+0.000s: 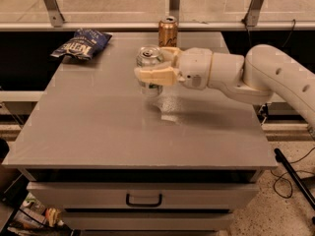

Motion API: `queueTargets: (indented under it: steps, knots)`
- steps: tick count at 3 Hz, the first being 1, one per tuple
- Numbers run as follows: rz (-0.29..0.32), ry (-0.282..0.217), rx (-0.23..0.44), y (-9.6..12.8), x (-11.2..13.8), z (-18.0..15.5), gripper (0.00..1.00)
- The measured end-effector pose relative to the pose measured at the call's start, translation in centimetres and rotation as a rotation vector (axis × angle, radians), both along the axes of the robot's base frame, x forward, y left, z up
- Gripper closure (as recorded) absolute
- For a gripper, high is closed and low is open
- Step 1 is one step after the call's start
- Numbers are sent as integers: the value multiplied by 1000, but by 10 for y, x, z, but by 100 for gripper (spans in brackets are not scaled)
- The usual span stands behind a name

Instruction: Move 7up can near blue chip bag

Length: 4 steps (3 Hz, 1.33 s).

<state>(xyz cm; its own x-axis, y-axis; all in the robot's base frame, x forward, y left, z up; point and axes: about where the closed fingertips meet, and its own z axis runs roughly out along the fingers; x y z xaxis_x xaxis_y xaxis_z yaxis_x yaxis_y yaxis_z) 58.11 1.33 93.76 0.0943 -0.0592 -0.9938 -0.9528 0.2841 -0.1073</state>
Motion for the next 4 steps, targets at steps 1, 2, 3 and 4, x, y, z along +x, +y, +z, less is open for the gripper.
queueTargets:
  steps: [1,2,3,4]
  knots:
    - [-93,31,-11,8,27,19,100]
    - [-244,49,-98,25,54,32,100]
    - [-343,23,-116,41,83,47,100]
    - [-368,-4,-71,52,119,54,100]
